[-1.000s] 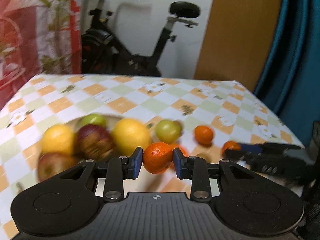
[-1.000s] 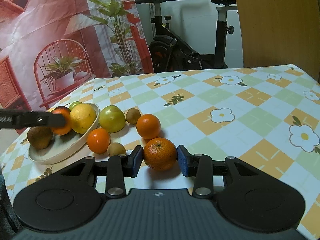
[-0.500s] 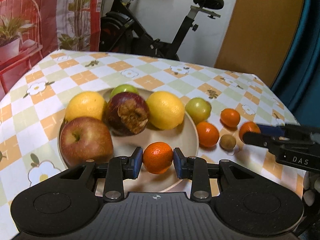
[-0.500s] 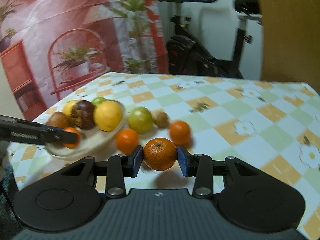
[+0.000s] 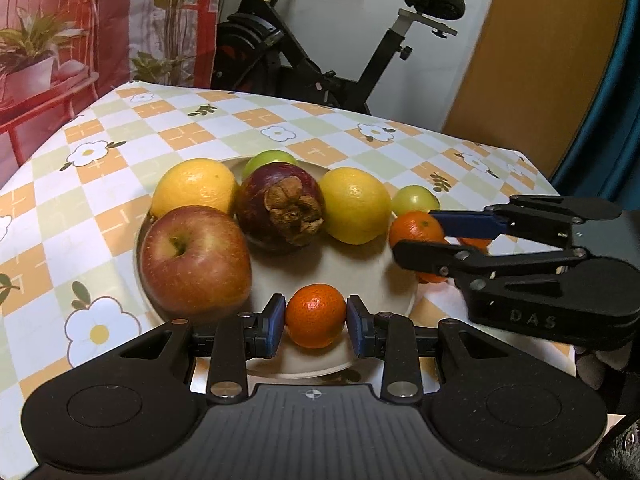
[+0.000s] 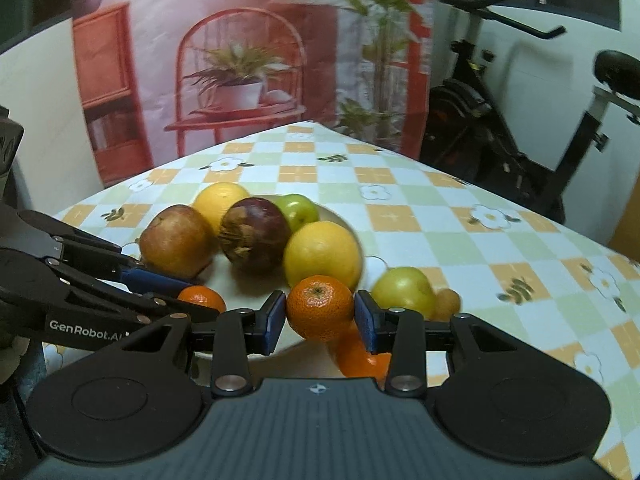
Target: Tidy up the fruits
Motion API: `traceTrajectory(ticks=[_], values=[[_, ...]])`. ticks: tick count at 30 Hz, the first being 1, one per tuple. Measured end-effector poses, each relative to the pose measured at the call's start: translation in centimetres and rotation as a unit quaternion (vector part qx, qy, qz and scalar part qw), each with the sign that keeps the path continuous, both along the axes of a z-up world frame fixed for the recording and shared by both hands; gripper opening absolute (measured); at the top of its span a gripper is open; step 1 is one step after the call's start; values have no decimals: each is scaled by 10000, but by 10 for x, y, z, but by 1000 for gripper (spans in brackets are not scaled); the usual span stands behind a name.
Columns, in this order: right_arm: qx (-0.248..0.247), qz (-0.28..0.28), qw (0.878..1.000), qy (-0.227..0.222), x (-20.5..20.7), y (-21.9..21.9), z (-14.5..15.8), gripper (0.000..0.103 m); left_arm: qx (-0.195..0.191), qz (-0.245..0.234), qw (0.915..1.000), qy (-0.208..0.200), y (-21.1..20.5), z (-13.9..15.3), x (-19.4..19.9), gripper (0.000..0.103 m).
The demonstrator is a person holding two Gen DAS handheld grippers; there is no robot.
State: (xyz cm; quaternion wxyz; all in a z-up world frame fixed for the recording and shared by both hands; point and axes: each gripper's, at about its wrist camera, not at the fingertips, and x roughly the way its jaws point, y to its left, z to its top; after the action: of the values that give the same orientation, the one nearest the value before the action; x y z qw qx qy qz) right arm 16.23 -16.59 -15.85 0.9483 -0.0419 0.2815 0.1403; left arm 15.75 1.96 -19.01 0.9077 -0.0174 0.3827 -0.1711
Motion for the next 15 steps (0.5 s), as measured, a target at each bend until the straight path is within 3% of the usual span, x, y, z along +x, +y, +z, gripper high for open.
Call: traceTrajectory(ticks=[15], values=[[-118,199,9996,177,9,12,-11,41,16,26,10000,0,-1,0,-1,36]])
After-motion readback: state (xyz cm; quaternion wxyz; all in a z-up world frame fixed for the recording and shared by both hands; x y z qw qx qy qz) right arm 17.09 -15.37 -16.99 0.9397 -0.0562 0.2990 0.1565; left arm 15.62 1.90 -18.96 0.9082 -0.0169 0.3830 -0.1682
